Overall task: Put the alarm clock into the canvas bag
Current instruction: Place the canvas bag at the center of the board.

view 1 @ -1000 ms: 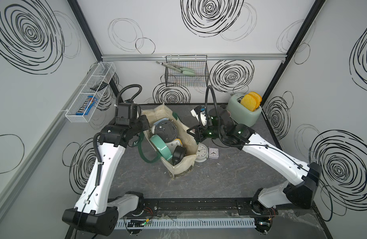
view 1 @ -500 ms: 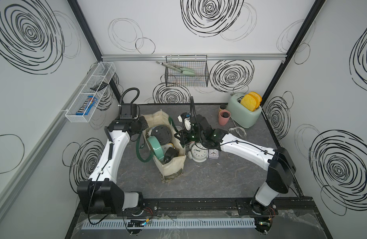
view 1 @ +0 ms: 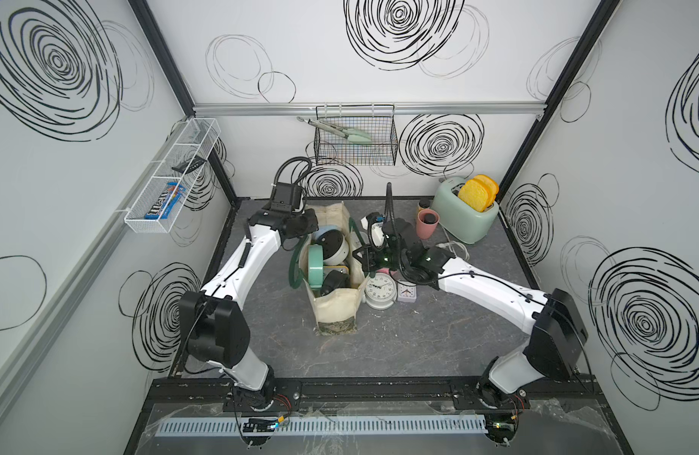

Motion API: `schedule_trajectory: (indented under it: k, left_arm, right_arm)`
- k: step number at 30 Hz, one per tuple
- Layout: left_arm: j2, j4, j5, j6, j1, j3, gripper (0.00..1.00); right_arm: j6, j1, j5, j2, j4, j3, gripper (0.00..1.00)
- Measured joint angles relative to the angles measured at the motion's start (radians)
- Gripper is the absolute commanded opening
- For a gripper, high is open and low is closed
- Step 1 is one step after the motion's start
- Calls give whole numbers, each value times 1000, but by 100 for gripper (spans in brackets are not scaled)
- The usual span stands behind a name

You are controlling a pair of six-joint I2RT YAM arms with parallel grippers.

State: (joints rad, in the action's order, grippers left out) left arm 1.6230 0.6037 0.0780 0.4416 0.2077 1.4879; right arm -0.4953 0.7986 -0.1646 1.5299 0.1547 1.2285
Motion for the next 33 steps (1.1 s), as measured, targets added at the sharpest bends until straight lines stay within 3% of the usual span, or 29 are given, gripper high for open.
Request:
schedule_trajectory:
  k: [3,6,9,19,22,27,33]
  left_arm:
    - [6,7,-33,-6,19,7,0]
    - [5,25,-67,-29,0,5,15]
    - [-26,-8,-43,-37,-45,-37,42]
    - [-215,-29,-106,-63,-51,-192,76]
    - [-272,-27,-110,-56,-71,-259,79]
    - [-344,-19,-112,-33,-107,-311,74]
    - [-439,9,-150,-29,-66,-342,72]
  right_arm:
    - [-3,-8,0,-26,10,-23,0]
    - [-5,-15,-5,-26,5,-28,1]
    - [-6,-19,-9,-27,-14,-39,1]
    - [-6,-35,-35,-33,-36,-56,1]
    - [-6,-39,-42,-40,-40,-65,0]
    - [-6,-46,-64,-42,-50,-74,0]
    - [-6,-58,-84,-42,-60,-79,0]
